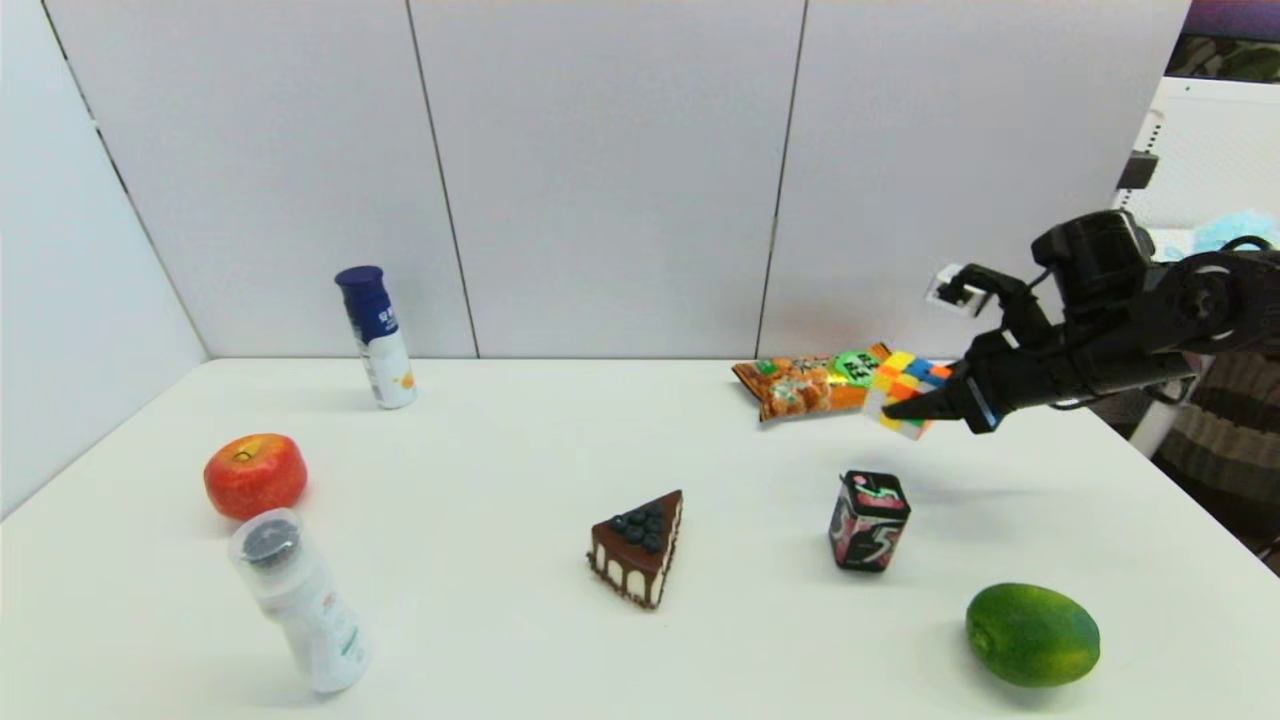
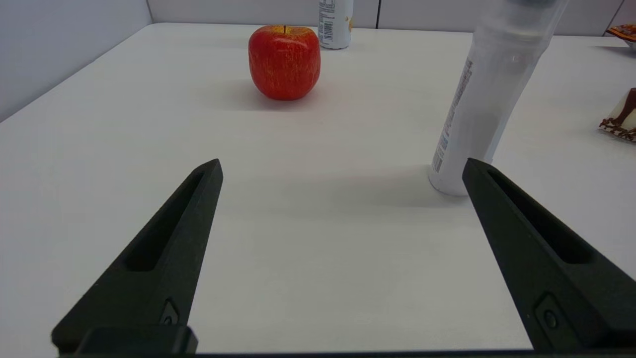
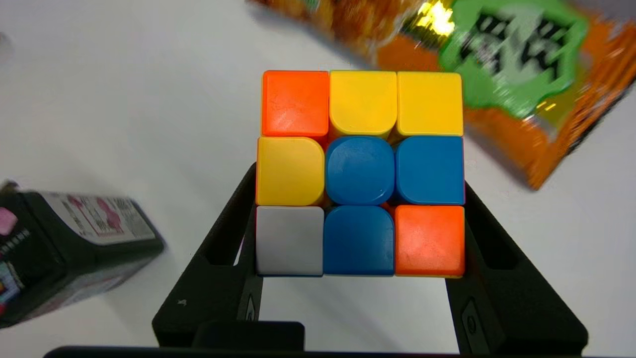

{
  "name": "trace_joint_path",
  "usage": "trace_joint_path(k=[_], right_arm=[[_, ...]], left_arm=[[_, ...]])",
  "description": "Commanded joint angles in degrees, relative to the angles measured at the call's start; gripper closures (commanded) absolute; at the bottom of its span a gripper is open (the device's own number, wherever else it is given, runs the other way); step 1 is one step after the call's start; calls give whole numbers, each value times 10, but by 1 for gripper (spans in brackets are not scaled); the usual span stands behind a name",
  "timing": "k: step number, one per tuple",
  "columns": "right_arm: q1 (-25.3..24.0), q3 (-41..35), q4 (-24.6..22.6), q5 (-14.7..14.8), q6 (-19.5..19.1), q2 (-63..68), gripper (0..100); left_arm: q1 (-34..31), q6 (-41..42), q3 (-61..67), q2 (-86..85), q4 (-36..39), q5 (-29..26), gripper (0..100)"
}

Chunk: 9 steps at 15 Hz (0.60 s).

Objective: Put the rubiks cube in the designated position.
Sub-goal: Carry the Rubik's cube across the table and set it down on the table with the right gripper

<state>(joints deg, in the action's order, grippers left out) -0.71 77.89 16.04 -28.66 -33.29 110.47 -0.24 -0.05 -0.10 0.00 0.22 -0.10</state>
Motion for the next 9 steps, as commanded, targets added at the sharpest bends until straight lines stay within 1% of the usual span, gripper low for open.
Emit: trace_joint_path(k=[1,3,7,8,9], right_arm=[[0,-24,0,-2,-11,11,100],[0,-26,-4,-2,-23,25,100],[0,-24,-22,-4,-22,42,100],[0,-24,-22,-9,-22,47,0],[1,-23,-22,-13,-23,49,0]], left_arm=[[0,0,0,1,1,0,0],[0,0,0,1,1,0,0],[0,0,0,1,1,0,0],[0,0,0,1,0,0,0],[0,0,0,1,0,0,0]])
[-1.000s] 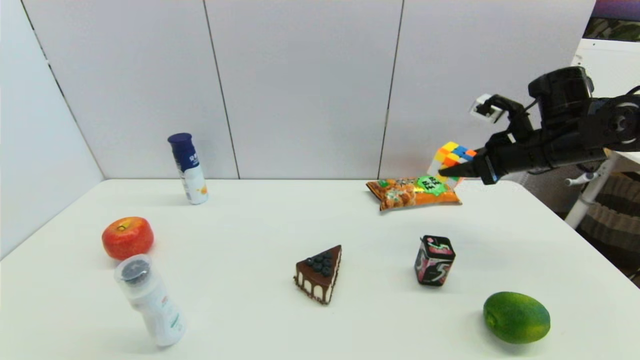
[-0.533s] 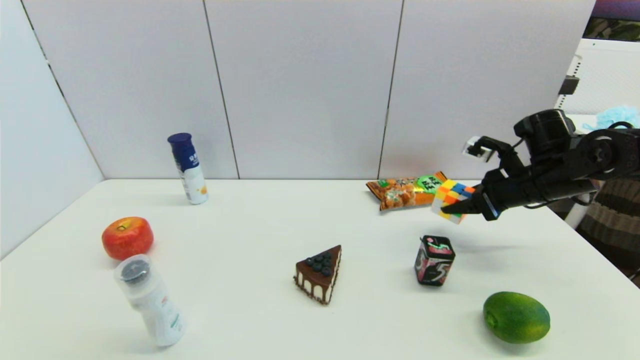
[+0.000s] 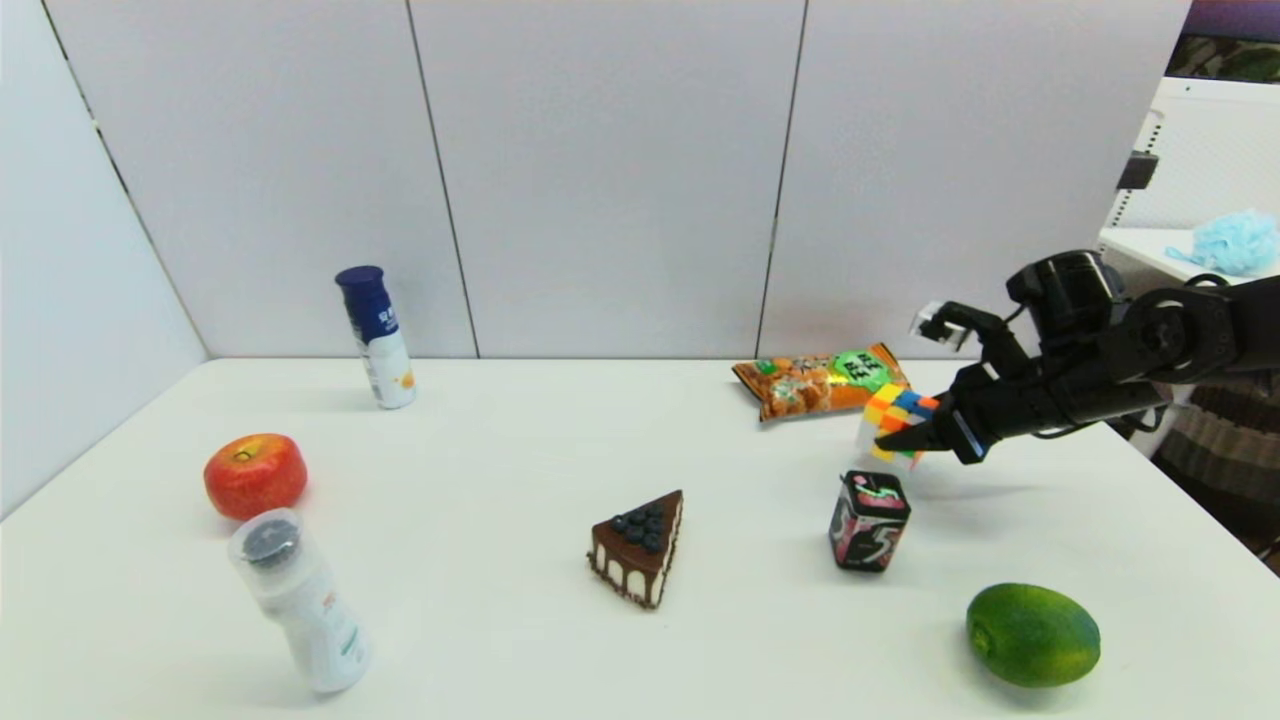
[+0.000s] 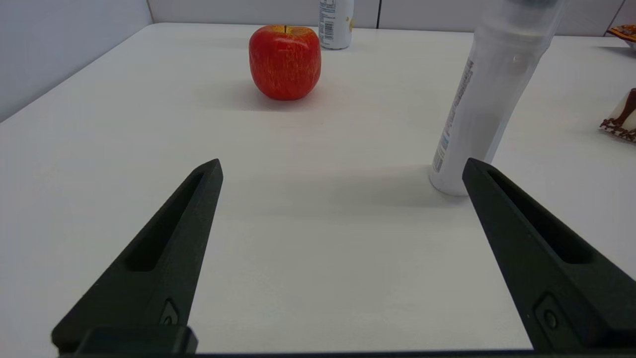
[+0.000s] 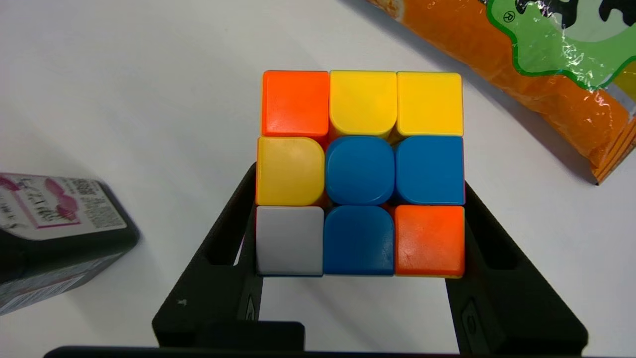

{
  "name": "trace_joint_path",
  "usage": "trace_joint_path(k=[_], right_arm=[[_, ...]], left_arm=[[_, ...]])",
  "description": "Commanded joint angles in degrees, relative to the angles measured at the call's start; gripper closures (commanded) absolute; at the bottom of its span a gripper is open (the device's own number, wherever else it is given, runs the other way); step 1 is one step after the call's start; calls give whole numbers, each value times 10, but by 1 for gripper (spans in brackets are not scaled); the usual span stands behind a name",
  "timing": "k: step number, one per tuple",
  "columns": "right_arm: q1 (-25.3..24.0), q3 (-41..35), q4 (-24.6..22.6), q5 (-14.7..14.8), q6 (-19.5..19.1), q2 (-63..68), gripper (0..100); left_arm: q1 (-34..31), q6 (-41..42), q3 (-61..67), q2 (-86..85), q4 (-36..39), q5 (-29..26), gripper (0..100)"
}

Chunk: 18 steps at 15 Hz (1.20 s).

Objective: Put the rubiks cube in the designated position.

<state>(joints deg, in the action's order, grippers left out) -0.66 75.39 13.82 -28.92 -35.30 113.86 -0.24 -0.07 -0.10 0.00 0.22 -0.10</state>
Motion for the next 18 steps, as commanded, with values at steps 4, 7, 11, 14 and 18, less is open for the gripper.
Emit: trace_joint_path(k=[4,7,11,14,18], right_arm=[[1,3,1,-10,-2,18,0],[1,31,-6,-11,18,-9,0],[0,82,-6,-21,72,-89,0],[0,89,-9,-70,122,-172,0],[-12,71,0,-76,210,-292,0]], left_arm=[[0,0,0,1,0,0,0],[0,0,0,1,1,0,0],[0,0,0,1,0,0,0],[0,0,0,1,0,0,0],[0,0,0,1,1,0,0]])
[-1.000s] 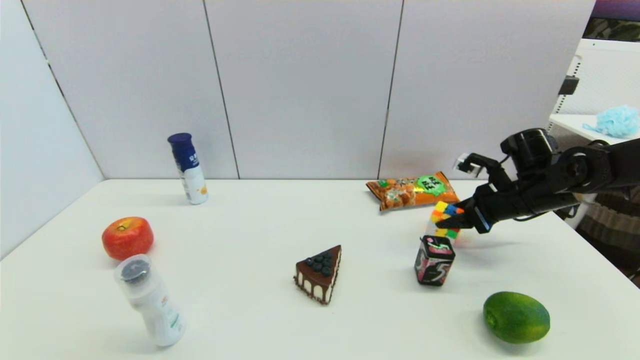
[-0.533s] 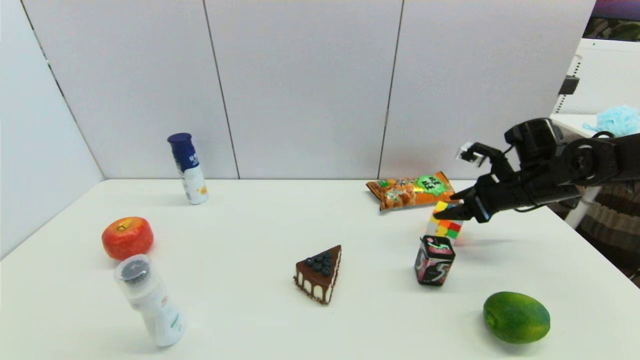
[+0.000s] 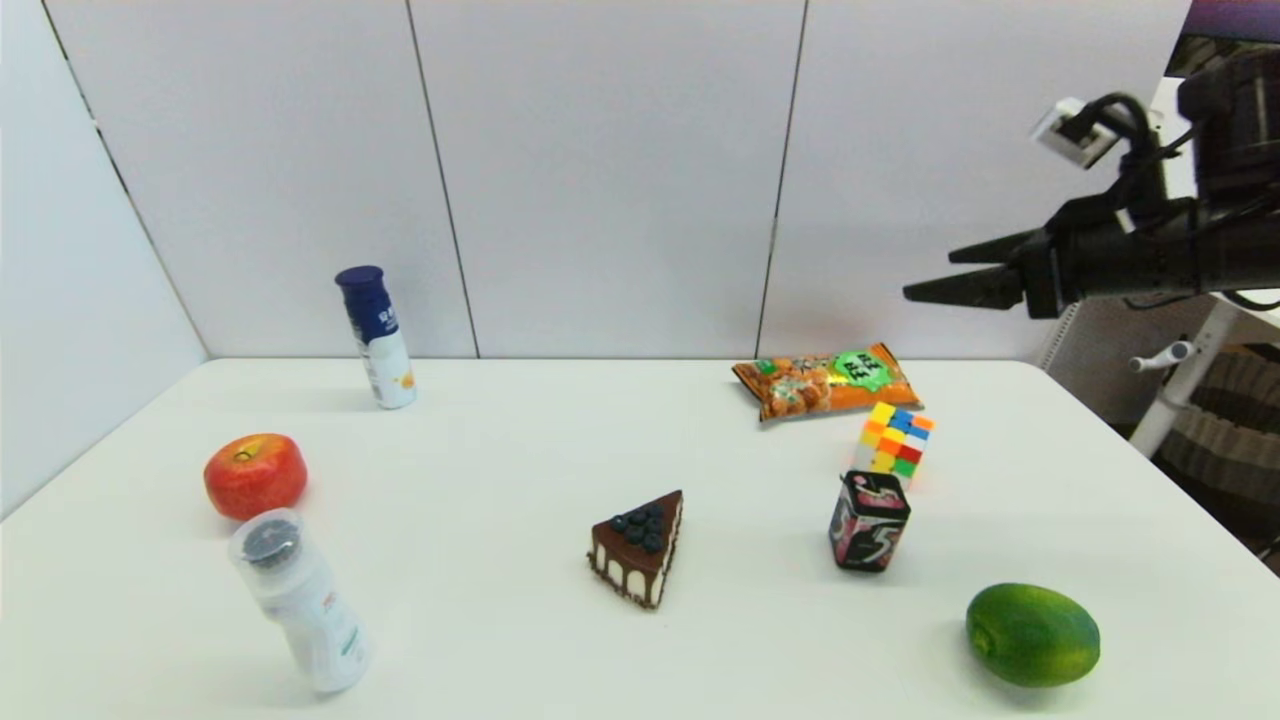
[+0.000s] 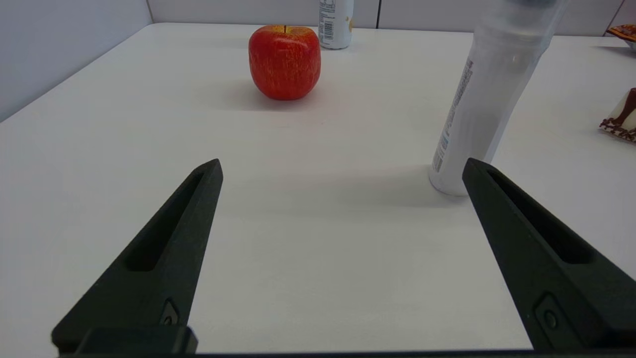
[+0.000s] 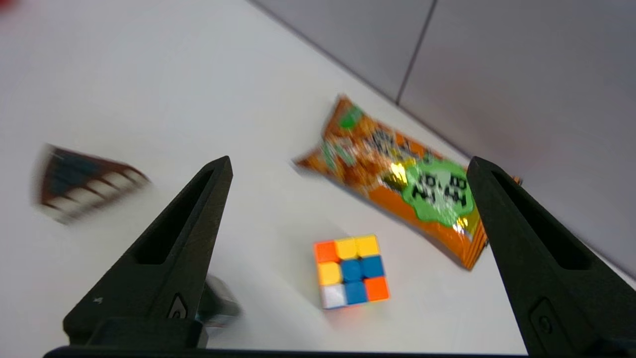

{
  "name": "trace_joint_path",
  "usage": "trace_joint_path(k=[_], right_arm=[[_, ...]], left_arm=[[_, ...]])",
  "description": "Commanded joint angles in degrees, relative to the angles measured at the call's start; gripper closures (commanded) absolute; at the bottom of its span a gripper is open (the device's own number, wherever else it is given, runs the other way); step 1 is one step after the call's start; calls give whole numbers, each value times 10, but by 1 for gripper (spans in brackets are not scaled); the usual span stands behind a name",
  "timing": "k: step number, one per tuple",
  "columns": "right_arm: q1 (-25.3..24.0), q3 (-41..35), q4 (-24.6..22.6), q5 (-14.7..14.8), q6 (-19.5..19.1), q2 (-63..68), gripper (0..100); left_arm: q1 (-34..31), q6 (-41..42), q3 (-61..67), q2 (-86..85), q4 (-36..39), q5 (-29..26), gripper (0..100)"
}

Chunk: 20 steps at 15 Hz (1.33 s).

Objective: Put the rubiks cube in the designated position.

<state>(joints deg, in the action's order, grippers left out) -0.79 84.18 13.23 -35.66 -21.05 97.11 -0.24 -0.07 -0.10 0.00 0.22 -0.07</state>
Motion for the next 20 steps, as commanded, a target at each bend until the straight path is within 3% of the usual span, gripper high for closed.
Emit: trace_joint_path(k=[1,4,5,8,11,13,14,18,20], right_arm=[[-11,-57,5,-8,68,-170,0],[-11,-183,4,3,66,-295,0],[-11,-235,4,23,66,-342,0],[-11,-387,6,147,35,-467,0],[-9,-473,21,298,24,-555,0],[-7,-539,48,382,23,-623,0],[-5,-573,48,406,26,-657,0],[9,-696,40,408,34,-787,0],[9,-725,40,395,62,-838,0]], left_arm=[[0,0,0,1,1,0,0],[0,0,0,1,0,0,0],[0,0,0,1,0,0,0],[0,0,0,1,0,0,0],[0,0,0,1,0,0,0],[0,0,0,1,0,0,0],[0,0,0,1,0,0,0],[0,0,0,1,0,0,0],[0,0,0,1,0,0,0]])
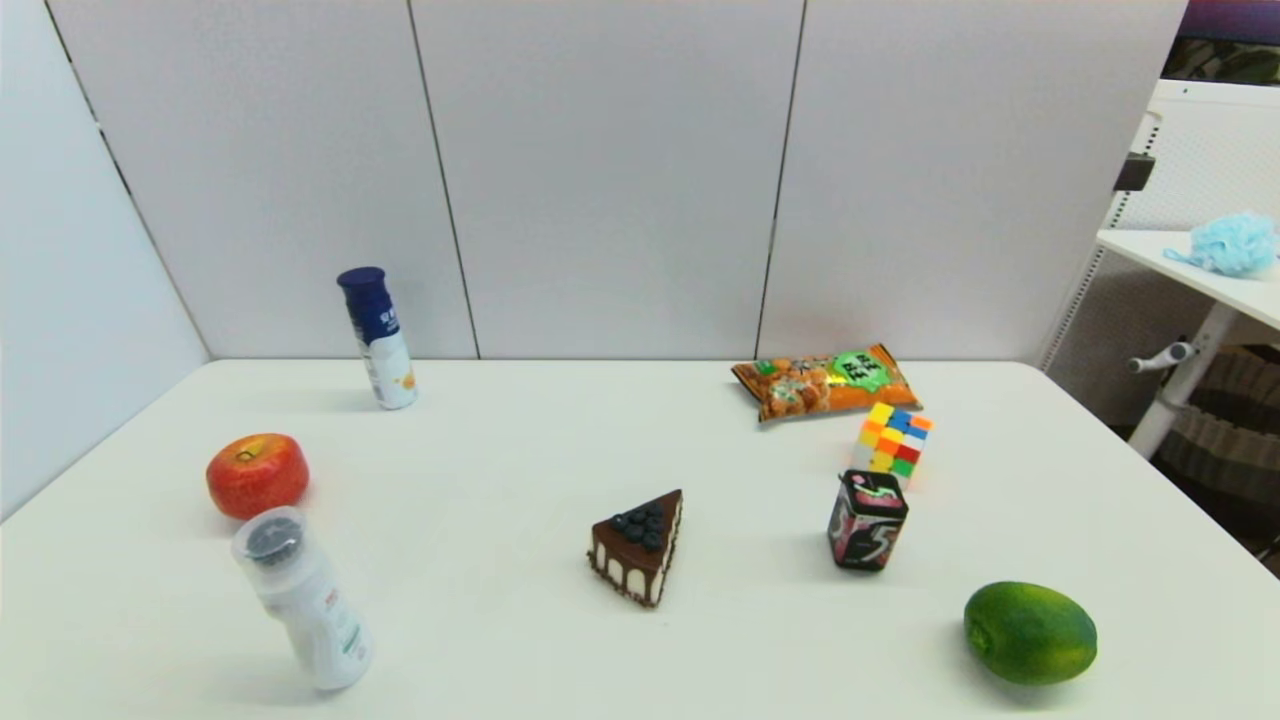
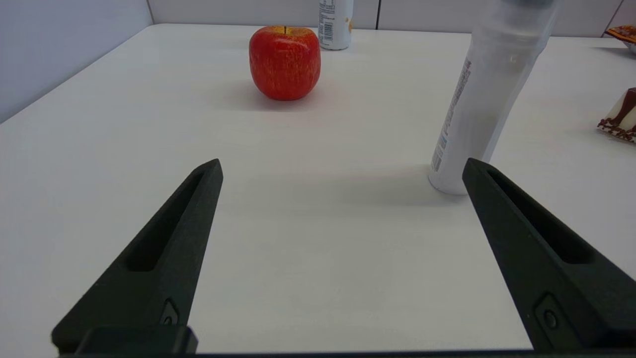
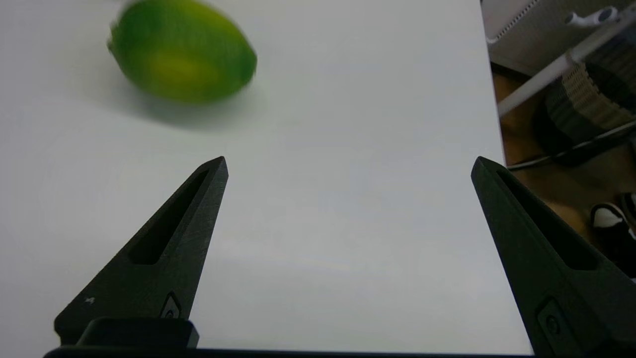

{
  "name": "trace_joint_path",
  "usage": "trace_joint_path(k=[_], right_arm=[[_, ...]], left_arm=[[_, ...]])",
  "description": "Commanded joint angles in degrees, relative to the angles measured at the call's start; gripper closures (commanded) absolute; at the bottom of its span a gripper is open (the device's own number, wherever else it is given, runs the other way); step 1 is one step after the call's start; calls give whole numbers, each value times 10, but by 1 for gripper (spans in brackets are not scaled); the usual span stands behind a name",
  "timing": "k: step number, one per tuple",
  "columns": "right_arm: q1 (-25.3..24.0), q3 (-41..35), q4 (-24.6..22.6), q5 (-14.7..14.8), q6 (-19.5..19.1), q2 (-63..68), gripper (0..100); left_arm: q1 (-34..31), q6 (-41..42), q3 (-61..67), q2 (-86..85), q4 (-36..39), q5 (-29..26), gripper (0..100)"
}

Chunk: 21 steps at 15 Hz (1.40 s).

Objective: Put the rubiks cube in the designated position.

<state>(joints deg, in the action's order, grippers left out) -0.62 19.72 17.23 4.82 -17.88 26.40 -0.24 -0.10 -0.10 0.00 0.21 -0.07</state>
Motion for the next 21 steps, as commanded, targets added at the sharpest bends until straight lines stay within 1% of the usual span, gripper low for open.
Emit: trace_joint_path(k=[1,2,5,7,10,11,13,15,16,17,21], right_arm=[[7,-94,-4,-26,46,-151,0],[6,-106,-8,-37,55,-171,0],[6,-130,-33,-39,81,-235,0],[6,-130,-34,-39,94,-264,0],[6,-135,-39,-41,105,-264,0],[6,-139,-51,-42,111,-264,0],[6,-168,-100,-46,130,-264,0],[6,-192,-161,-47,130,-264,0],[6,-197,-178,-53,128,-264,0],[6,-197,-177,-57,128,-264,0],[6,-197,-177,-55,130,-264,0]], left_arm=[[0,0,0,1,1,0,0],[0,0,0,1,0,0,0],[0,0,0,1,1,0,0],[0,0,0,1,0,0,0],[0,0,0,1,0,0,0],[0,0,0,1,0,0,0],[0,0,0,1,0,0,0],[0,0,0,1,1,0,0],[0,0,0,1,0,0,0],[0,0,0,1,1,0,0],[0,0,0,1,1,0,0]])
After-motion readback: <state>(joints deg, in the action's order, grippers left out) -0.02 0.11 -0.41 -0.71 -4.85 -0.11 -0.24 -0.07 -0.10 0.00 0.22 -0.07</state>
